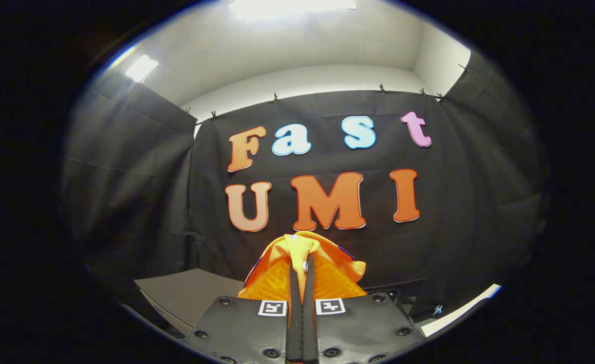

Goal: Put the clothes into the washing machine and then close the washing machine lid.

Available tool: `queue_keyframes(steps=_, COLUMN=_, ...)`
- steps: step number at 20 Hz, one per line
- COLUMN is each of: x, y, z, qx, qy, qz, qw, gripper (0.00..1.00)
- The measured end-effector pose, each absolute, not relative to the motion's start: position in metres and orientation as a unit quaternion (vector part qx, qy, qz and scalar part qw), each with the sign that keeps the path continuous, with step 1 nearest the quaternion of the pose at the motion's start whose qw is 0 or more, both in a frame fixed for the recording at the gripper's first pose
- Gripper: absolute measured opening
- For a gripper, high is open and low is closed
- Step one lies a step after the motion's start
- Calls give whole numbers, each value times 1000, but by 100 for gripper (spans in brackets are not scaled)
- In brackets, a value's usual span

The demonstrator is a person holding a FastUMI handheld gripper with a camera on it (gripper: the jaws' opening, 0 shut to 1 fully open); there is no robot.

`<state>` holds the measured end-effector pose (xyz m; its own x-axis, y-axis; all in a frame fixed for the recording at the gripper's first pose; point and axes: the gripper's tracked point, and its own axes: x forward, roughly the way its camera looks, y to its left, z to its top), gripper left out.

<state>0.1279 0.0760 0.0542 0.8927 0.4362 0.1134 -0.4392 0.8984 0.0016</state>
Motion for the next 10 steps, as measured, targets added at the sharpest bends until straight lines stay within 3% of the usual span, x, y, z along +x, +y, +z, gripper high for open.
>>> queue_keyframes(steps=10, x=215, y=-8, z=-75, qx=24, qy=46, qz=167, qw=985, gripper=7)
